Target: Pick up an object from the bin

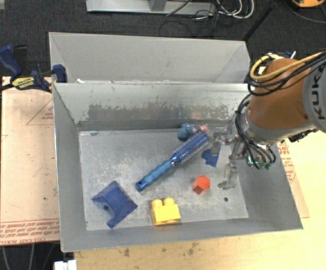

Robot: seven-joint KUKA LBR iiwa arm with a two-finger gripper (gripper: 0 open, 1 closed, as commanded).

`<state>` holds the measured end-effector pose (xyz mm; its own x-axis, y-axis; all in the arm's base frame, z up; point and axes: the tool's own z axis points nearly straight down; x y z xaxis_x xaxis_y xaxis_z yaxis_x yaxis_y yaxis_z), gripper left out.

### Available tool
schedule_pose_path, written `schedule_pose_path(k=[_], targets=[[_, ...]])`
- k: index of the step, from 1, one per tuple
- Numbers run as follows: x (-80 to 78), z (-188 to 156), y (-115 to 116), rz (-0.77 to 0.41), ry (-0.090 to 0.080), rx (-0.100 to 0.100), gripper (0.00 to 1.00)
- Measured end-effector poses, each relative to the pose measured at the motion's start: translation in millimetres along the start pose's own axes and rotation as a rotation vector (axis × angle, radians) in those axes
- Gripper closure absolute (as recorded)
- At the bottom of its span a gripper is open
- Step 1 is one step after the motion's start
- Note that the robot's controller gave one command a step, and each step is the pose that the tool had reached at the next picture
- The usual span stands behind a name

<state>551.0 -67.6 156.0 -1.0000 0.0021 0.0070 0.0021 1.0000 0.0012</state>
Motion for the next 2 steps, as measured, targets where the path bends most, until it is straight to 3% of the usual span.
schedule_pose_path(k=[1, 2], targets=[[-89.0, 87.2, 41.4, 0.0, -0.017, -0.001, 0.0], [-84.5, 54.1, 68.4, -0.18, -0.013, 0.0, 0.0]])
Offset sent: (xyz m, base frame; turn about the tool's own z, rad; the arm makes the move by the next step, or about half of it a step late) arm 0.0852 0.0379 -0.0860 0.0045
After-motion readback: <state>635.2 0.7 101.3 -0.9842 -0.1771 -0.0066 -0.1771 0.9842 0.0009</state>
